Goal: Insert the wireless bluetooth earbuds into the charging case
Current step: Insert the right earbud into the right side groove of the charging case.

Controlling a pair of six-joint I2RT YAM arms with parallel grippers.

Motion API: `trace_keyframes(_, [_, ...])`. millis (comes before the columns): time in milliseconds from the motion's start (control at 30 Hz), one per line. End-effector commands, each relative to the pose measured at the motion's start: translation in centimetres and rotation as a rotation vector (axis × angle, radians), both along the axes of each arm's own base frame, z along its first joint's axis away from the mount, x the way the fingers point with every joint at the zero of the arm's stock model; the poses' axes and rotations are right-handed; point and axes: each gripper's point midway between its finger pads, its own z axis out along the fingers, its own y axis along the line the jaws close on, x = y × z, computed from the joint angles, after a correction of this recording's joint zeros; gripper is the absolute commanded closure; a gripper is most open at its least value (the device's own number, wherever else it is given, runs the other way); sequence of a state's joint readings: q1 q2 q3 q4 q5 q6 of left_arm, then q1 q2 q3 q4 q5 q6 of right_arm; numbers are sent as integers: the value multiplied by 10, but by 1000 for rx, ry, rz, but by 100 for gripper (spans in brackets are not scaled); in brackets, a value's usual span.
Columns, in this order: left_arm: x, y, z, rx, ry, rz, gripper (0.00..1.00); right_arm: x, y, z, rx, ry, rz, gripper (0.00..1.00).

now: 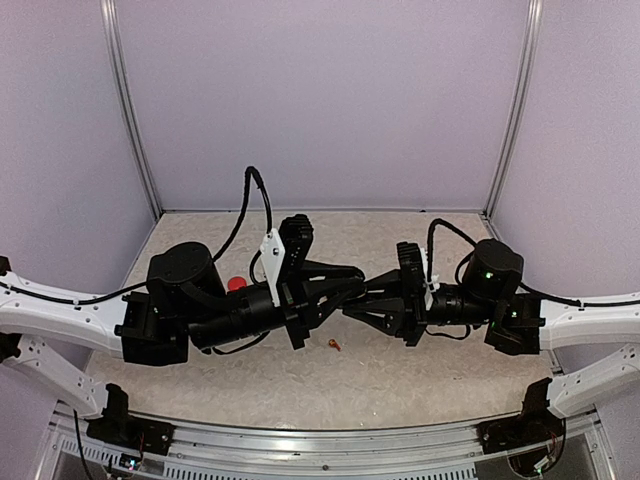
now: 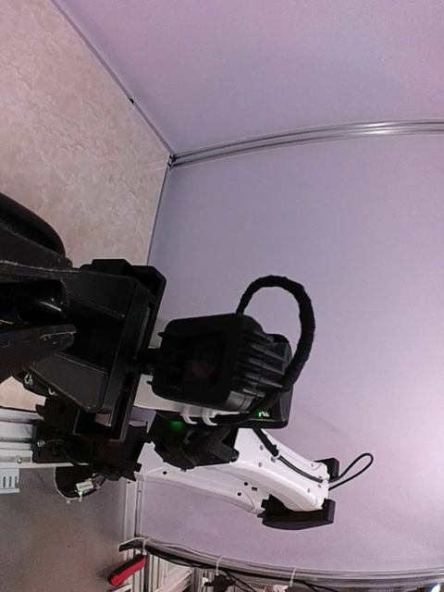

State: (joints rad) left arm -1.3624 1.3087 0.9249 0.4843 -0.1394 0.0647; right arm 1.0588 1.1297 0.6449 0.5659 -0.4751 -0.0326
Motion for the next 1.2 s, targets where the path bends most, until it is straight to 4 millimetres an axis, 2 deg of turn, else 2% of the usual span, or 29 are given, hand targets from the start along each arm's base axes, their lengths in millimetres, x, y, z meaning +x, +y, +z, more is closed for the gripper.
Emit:
trace_keyframes(0, [6, 1, 6, -4, -1, 24, 94, -7, 1, 23, 55, -42, 21, 100])
trace_keyframes(267, [8, 4, -6, 24, 9, 34, 95, -8, -2, 26, 63, -45, 20, 100])
trace_keyframes(733, [3, 6, -13, 37, 19, 8, 96, -8, -6, 31, 89, -40, 12, 100])
trace_keyframes(967, [9, 4, -15, 51, 28, 36, 96, -10, -4, 30, 80, -42, 25, 100])
trace_keyframes(1167, [15, -4, -33, 113, 68, 55, 95, -11, -3, 31, 64, -67, 25, 100])
